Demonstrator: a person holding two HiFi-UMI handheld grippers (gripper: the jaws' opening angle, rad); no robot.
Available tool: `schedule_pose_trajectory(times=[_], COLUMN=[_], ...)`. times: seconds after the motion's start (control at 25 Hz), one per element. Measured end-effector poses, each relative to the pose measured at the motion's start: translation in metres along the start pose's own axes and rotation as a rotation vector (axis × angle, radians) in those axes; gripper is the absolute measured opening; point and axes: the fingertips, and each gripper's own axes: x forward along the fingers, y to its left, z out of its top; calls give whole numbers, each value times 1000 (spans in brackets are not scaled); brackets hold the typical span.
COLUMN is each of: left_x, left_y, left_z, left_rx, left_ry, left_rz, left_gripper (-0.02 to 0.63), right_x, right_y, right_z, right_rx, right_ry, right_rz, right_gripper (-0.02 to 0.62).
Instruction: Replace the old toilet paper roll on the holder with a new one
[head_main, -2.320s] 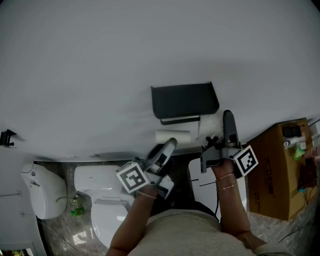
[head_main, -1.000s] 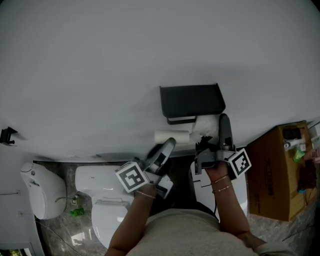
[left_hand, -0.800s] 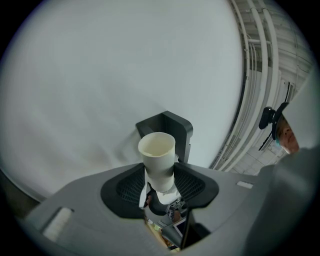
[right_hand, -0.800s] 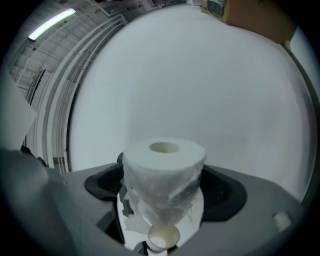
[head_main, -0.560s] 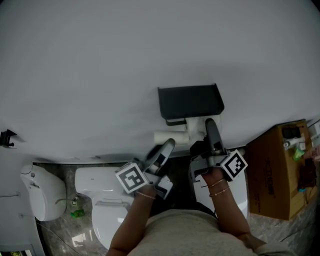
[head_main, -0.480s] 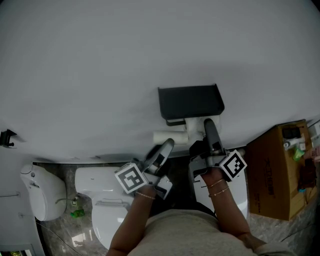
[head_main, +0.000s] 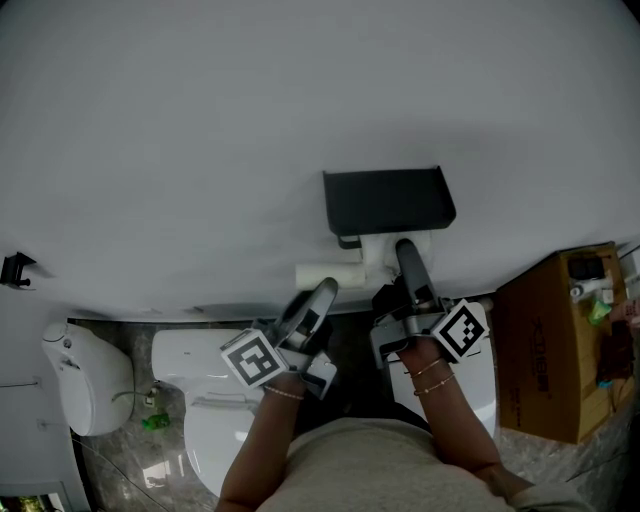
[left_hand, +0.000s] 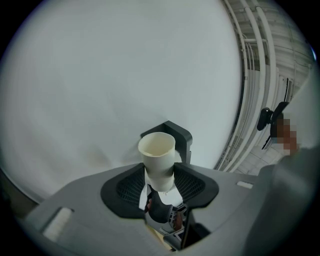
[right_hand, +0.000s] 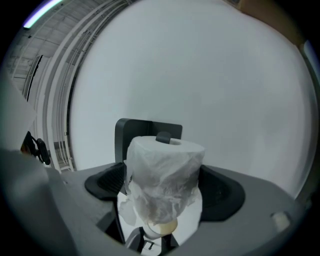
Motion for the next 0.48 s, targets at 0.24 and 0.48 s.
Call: schedule_pose_trajectory(times=[0.24, 0.48], left_x=[-6, -15], left_y=[-1, -4], left_z=[0, 1], left_rx=[11, 24], left_ry=[-11, -19], left_rz=[11, 8], left_gripper=[187, 187], right_x=[0, -4], right_y=[0, 2], right_z=[-6, -12], right_rx=[-8, -22], right_ry=[30, 44], right_rz=[2, 3], right_gripper=[466, 465])
